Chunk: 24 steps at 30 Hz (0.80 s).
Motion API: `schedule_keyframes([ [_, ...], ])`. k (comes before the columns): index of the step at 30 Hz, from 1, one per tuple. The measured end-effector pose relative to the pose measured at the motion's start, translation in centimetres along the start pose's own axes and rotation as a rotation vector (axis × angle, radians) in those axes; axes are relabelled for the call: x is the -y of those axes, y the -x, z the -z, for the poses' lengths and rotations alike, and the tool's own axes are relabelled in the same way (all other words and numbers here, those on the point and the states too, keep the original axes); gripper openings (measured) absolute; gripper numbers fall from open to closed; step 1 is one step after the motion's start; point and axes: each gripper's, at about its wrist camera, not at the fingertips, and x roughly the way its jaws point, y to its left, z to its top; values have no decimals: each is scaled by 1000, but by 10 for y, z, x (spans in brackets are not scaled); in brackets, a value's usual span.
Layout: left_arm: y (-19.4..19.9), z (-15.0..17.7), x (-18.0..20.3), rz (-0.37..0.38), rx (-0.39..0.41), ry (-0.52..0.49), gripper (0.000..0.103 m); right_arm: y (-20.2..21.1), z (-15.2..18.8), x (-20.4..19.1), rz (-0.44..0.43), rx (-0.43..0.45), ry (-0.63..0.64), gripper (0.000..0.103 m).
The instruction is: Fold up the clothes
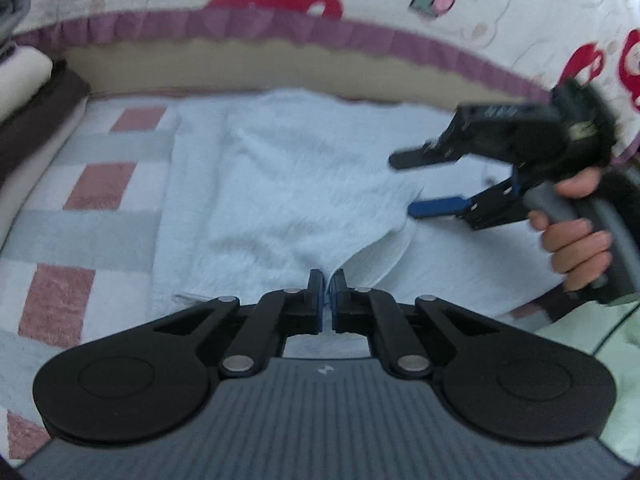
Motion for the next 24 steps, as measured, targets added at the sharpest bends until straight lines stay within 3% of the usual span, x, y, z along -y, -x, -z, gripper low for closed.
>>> schedule_keyframes([
  [4,5,-3,8,-5,-12,-77,3,5,-10,5,23,18,25,68],
  [8,-16,3,5,-24,-126,-88,6,0,-21,3,17,-11,122,67],
  [10,-22,6,5,-40,-160,-96,7,-2,-23,-6,29,-20,206,39],
  [12,-22,8,6,-34,-166,-95,15,-5,-20,-18,75,-35,317,31],
  [14,-17,7,6,-5,-146,-87,32,-8,-17,-30,123,-52,429,32],
  [16,-12,6,7,-3,-123,-89,32,-13,-10,-38,211,-60,543,39],
  [18,-15,5,6,-16,-122,-90,32,-16,-3,-40,229,-71,620,40],
  [19,-17,4,5,-22,-125,-88,32,-16,-1,-40,223,-70,657,19],
  [20,-19,5,5,-27,-130,-88,32,-17,1,-43,215,-83,699,5],
  [24,-25,8,3,-25,-158,-84,32,-5,-18,-53,189,1,687,4],
])
